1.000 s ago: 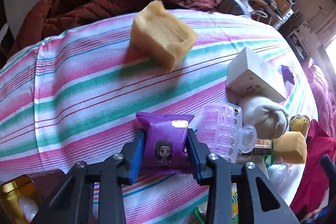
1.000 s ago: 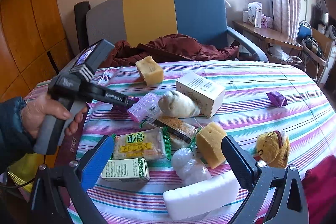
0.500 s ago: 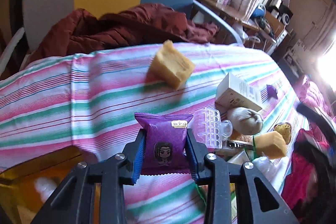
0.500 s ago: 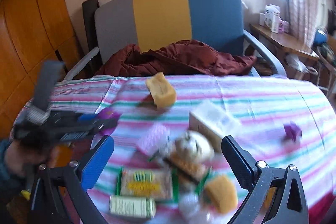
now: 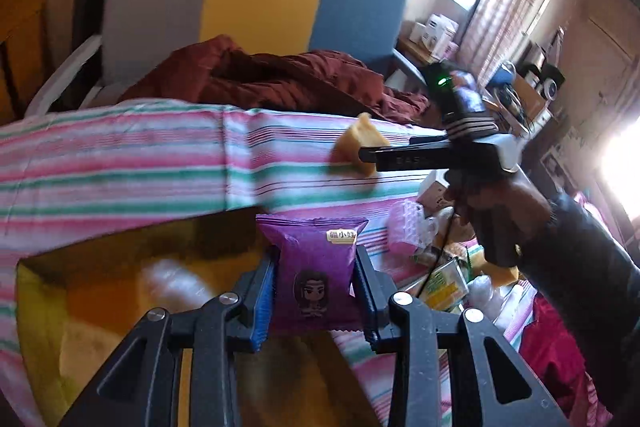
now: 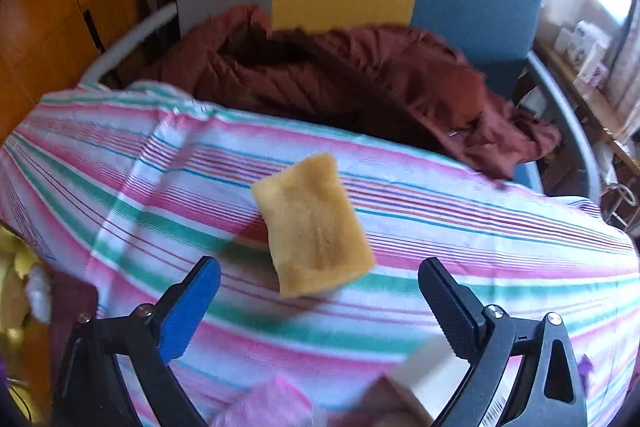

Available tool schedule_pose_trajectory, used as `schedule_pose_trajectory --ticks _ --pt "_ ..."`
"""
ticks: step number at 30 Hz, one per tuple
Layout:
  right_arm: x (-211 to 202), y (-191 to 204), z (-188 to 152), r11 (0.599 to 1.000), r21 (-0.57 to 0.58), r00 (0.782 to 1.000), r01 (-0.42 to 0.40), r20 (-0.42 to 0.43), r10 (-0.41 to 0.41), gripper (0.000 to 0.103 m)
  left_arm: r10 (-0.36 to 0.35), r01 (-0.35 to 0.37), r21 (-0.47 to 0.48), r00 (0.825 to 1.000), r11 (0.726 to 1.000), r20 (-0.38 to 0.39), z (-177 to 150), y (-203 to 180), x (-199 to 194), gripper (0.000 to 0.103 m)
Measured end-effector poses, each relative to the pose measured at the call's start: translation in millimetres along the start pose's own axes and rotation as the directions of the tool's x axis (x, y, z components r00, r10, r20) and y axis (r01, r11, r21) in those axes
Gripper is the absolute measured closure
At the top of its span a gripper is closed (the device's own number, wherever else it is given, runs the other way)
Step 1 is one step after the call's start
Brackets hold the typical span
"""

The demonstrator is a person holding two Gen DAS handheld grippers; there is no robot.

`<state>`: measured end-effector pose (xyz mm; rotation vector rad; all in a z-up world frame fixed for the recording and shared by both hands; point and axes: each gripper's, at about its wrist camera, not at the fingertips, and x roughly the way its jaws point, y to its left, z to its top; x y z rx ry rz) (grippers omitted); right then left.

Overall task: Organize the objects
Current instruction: 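Grasp the purple snack packet with the left gripper while the right grasps a yellow sponge, then drop the purple packet and the yellow sponge into the gold tray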

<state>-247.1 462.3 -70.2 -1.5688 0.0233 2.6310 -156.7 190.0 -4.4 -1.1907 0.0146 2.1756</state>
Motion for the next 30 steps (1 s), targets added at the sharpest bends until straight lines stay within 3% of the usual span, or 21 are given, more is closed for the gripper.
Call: schedule_pose_trajectory --ticks 2,3,9,17,23,30 --pt "16 1 1 1.0 -0.005 0.999 0.007 -0.049 -0.008 0.041 0.02 -0.019 -0.033 1.0 0.999 0.011 -10 14 -15 0.067" --pt "20 1 1 1.0 -0.009 0.998 0.026 -0.061 -0.026 0.049 0.028 -0.028 -0.047 1.0 0.998 0.014 -15 21 -20 0.067" --pt "-23 12 -11 0.999 -0.035 0.999 0.012 0.033 -0.011 0.051 0.115 -0.113 -0.144 0.993 0.983 0.01 -55 61 -55 0.067" --pt "-101 69 -37 0.985 -0.138 0.985 -0.104 0.12 0.121 0.051 0.184 -0.182 -0.242 0.983 0.953 -0.013 -109 88 -83 0.067" --pt "-134 131 -77 0.956 -0.214 0.964 -0.203 0.127 0.233 0.051 0.194 -0.185 -0.25 0.981 0.95 0.009 -129 90 -104 0.067" --pt "-146 190 -114 0.922 -0.24 0.939 -0.304 0.086 0.332 0.051 0.221 -0.213 -0.254 0.975 0.944 0.003 -156 98 -119 0.067"
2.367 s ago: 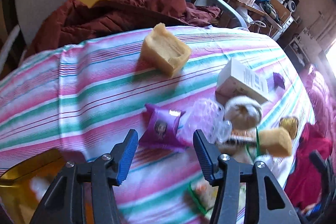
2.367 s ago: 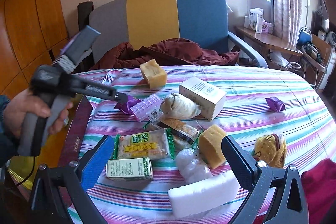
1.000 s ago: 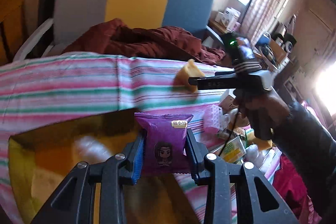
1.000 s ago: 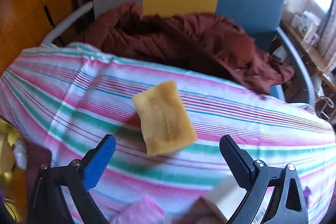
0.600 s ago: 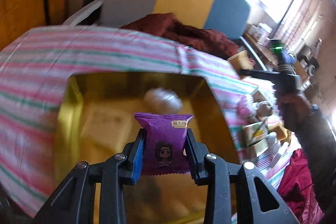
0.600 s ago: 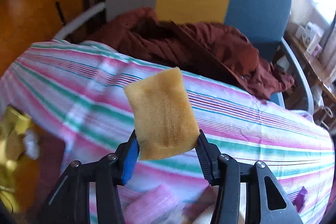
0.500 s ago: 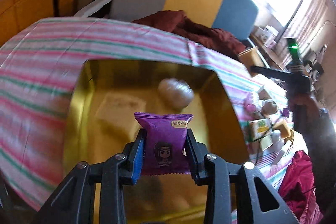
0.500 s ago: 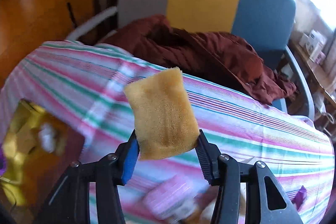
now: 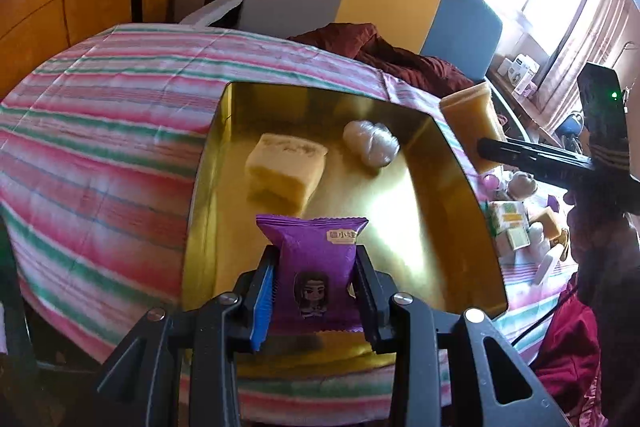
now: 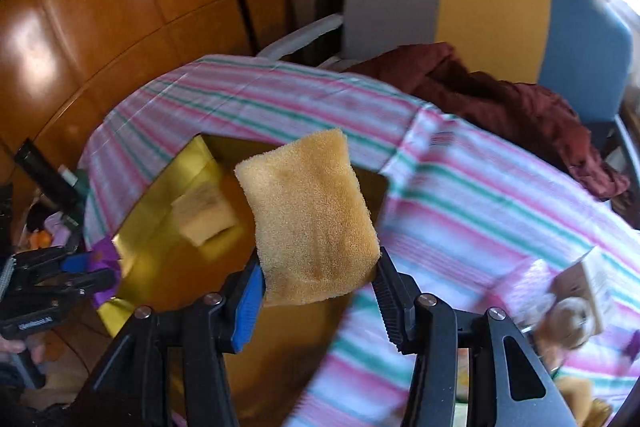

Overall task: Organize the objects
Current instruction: 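Drop the purple packet and the yellow sponge into the gold tray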

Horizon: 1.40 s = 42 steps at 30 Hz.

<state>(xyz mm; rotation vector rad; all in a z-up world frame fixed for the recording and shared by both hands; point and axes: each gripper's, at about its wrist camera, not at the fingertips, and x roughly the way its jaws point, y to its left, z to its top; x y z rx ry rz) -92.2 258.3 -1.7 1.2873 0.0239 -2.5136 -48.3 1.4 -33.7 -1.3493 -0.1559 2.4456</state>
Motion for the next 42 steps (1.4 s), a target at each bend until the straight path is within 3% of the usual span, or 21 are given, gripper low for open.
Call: schedule_pose_trajectory --ticks 7,15,17,19,23,29,33,42 --pt "24 39 -6 0.999 0.009 0.998 -0.031 -0.052 0.032 0.051 0.032 -0.032 0.024 0.999 0.999 -0.004 -11 7 1 0.066" --pt "46 60 19 0.999 -0.003 0.998 -0.042 -0.055 0.042 0.051 0.037 -0.037 0.003 0.999 0.999 -0.002 -18 13 -5 0.059" --pt "51 65 30 0.999 0.003 0.999 -0.038 -0.024 0.038 0.044 0.033 -0.033 -0.005 0.999 0.999 0.016 -16 14 -11 0.059" --pt "52 66 37 0.999 0.027 0.999 -0.044 0.008 0.043 0.016 0.031 -0.03 -0.012 0.999 0.999 0.035 -14 13 -17 0.059" --pt "49 61 38 0.998 0.065 0.999 -0.027 0.026 0.026 0.013 0.03 -0.029 -0.021 0.997 0.999 0.064 -9 12 -23 0.059" --pt "29 55 5 0.998 0.066 1.0 0.008 0.021 -0.009 0.009 0.038 -0.036 -0.027 0.996 0.999 0.075 -6 5 -23 0.059" --pt "12 55 -18 0.997 0.069 0.999 0.023 0.043 -0.026 0.0 0.103 -0.099 -0.041 0.99 0.994 0.093 -3 -1 -26 0.059" --pt "-16 66 -56 0.995 0.064 0.993 0.074 0.09 -0.079 0.0 0.219 -0.218 -0.025 0.963 0.976 0.159 -5 -13 -40 0.059"
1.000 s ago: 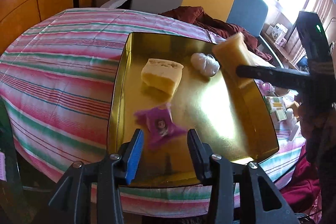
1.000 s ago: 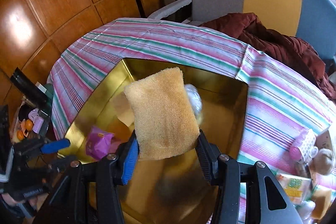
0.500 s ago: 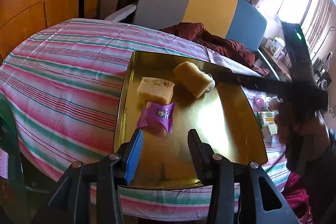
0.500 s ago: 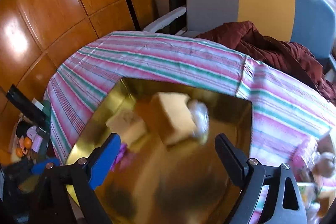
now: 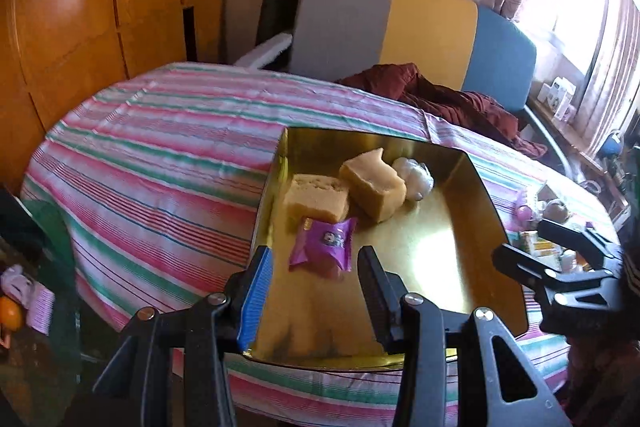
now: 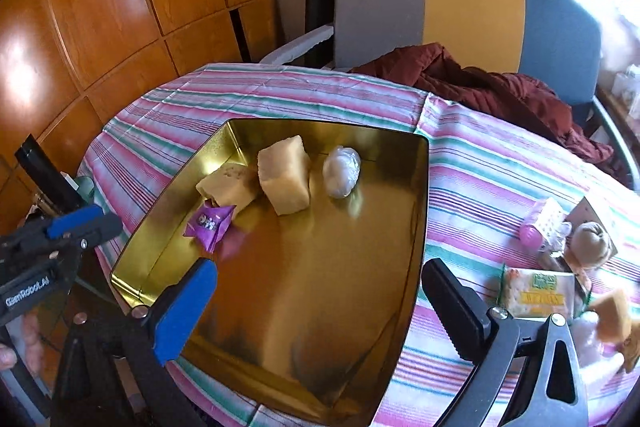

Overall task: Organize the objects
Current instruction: 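Drop the purple packet and the yellow sponge into the gold tray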

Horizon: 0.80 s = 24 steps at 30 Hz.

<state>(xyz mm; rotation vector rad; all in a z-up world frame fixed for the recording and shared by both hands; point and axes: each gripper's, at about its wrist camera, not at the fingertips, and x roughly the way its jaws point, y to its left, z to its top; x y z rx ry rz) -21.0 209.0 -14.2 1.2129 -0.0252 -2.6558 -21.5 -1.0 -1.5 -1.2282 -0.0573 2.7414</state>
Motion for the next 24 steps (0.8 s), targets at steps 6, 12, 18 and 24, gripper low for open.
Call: schedule_pose_trajectory --ticks 6,12,18,24 --pt "-11 8 -8 0.999 -0.017 0.998 0.032 0.048 -0.031 0.0 0.054 -0.055 0.015 0.997 0.998 0.051 0 -6 -11 0.059" --pt "-17 10 -12 0.997 -0.039 0.995 0.064 0.076 -0.061 0.0 0.13 -0.133 0.027 0.986 0.991 0.108 1 -10 -23 0.059" --pt "-24 8 -13 0.997 -0.035 0.993 0.07 0.098 -0.067 0.0 0.152 -0.16 0.052 0.98 0.986 0.129 1 -17 -28 0.059" --pt "-29 5 -12 0.997 -0.028 0.991 0.075 0.111 -0.072 0.0 0.155 -0.166 0.079 0.979 0.983 0.132 0 -24 -28 0.059"
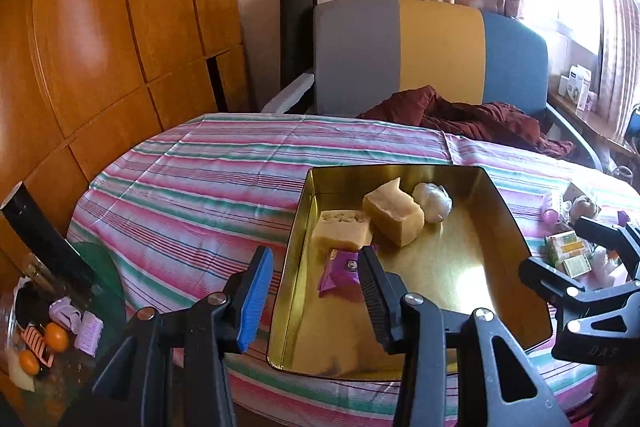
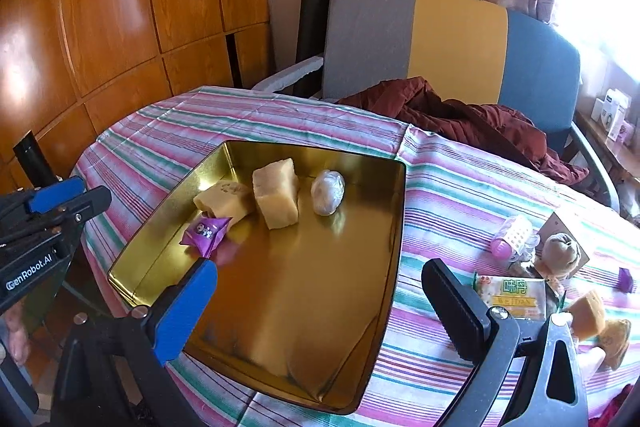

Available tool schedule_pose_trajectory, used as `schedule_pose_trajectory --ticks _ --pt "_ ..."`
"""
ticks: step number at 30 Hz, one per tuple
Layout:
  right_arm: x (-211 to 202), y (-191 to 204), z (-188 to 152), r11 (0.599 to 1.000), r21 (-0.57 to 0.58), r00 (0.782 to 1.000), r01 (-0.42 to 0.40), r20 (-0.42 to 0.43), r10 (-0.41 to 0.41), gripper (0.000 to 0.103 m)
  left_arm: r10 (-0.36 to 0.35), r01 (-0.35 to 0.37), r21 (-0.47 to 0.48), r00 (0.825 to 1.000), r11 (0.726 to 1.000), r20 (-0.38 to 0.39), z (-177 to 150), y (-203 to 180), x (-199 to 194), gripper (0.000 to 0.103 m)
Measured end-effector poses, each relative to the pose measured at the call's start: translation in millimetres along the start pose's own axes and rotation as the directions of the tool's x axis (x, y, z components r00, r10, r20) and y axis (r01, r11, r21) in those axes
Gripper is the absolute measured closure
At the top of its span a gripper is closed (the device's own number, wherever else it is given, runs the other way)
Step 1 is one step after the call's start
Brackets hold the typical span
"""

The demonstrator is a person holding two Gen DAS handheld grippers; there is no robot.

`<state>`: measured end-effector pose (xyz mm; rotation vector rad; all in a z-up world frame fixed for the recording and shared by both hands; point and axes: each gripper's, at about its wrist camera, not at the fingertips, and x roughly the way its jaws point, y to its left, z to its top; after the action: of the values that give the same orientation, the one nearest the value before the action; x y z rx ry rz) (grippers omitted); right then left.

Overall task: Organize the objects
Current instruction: 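Drop the purple packet and the yellow sponge into the gold tray, then reach the left gripper to the green-white juice box and grasp it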

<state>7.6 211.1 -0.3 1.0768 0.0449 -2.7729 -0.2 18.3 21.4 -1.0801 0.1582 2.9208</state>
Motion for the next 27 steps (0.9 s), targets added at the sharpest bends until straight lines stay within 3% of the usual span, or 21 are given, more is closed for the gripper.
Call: schedule_pose_trajectory --ticks 7,15,22,27 --pt "-6 -13 -1 1.0 0.025 1.0 0.015 0.009 -0.016 0.0 -0.017 0.017 0.035 1.0 0.999 -0.003 0 -10 -1 0.059" --pt "-16 -43 -8 0.995 0.07 0.997 0.07 0.011 -0.071 0.0 -0.093 0.096 0.062 0.994 0.993 -0.052 1 -27 8 0.059" --pt "-31 -101 -24 0.971 0.17 0.985 0.17 -0.023 -0.168 0.0 -0.183 0.19 0.136 0.981 0.972 -0.062 3 -57 11 0.059" --pt "-57 -164 -31 0.926 0.278 0.966 0.255 -0.035 -0.255 0.0 -0.277 0.29 0.196 0.957 0.937 -0.092 8 -92 13 0.059"
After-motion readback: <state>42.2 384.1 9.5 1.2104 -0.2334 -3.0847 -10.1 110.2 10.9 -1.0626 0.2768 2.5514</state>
